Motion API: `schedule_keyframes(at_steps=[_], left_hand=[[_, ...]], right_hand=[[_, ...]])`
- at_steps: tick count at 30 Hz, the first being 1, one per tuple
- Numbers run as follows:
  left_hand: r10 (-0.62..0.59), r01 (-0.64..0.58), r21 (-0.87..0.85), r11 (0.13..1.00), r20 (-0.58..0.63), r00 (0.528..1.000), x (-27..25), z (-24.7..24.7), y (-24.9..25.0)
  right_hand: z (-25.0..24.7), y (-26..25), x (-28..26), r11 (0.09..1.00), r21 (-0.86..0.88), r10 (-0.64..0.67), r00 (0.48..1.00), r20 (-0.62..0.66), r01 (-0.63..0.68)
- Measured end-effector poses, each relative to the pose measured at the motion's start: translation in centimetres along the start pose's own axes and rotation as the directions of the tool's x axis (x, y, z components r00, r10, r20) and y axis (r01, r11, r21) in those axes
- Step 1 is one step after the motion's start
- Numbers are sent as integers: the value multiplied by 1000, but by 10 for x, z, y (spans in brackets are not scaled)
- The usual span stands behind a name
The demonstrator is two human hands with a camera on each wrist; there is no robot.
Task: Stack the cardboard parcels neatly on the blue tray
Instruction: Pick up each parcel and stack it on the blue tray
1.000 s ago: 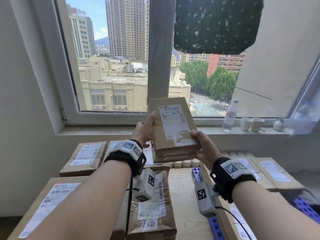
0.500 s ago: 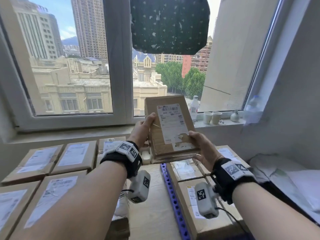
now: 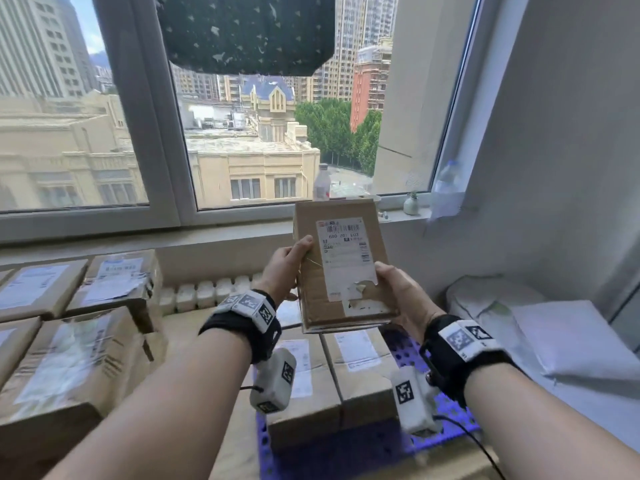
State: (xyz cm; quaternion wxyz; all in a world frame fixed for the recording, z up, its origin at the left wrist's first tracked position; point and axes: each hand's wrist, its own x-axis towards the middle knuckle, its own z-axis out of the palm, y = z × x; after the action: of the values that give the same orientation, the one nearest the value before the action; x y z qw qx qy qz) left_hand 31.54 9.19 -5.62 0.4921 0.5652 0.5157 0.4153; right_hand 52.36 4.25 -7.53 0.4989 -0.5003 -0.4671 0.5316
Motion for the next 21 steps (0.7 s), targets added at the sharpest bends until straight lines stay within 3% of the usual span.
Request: schedule_keyframes(at_steps=[8, 14, 21], left_hand=[[-121, 121, 13, 993, 63, 991, 0, 102, -11], [-291, 290, 39, 956, 228, 929, 11, 146, -22], [-390, 353, 168, 921, 343, 855, 57, 174, -34]], right_hand=[[-94, 18, -11, 995, -19, 94, 994, -49, -95], [-139, 33, 1, 985, -101, 126, 985, -115, -138], [-187, 56, 39, 959, -116, 227, 944, -241, -260]])
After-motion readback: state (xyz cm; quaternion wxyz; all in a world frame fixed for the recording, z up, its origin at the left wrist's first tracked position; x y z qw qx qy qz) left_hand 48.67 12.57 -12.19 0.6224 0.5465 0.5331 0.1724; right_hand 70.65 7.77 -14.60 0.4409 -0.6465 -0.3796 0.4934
